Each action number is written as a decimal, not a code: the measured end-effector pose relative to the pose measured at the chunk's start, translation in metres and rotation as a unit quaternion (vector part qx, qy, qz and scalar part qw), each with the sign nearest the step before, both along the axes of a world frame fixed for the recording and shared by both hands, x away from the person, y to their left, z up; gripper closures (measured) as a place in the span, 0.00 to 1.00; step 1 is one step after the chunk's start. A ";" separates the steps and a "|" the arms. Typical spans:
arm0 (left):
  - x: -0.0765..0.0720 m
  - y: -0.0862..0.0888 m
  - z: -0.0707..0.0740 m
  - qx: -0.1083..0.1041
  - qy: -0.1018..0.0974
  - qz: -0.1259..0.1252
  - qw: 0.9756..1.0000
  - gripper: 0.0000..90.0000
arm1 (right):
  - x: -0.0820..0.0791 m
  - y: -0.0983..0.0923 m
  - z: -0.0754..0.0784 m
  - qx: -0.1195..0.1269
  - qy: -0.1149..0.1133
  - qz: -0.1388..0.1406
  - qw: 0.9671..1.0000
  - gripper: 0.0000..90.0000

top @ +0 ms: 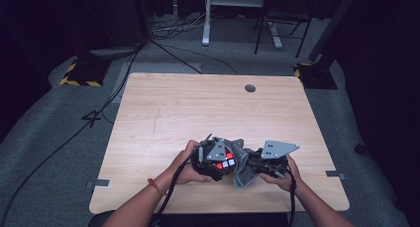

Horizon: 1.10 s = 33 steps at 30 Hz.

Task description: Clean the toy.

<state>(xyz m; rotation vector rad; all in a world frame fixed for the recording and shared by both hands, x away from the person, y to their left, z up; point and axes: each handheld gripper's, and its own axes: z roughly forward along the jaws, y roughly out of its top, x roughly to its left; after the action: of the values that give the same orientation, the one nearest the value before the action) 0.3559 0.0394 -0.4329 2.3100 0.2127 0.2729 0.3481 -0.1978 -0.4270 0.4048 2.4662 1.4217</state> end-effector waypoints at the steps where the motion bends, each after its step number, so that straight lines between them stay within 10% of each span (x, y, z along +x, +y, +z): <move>1: 0.000 0.000 0.000 0.000 0.000 0.000 1.000 0.37 | 0.000 0.001 0.000 -0.003 -0.001 0.000 1.000 0.88; 21: 0.000 -0.008 -0.002 0.015 -0.008 0.006 1.000 0.37 | -0.009 0.001 0.012 0.018 -0.028 -0.004 0.999 0.88; 33: 0.007 0.010 0.010 -0.014 -0.023 0.046 0.999 0.37 | -0.011 0.002 0.005 0.000 -0.021 0.006 1.000 0.88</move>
<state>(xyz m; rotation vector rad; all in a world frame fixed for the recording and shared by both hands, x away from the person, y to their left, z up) 0.3630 0.0496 -0.4226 2.2665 0.2976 0.3664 0.3375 -0.1960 -0.4217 0.3574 2.4390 1.4199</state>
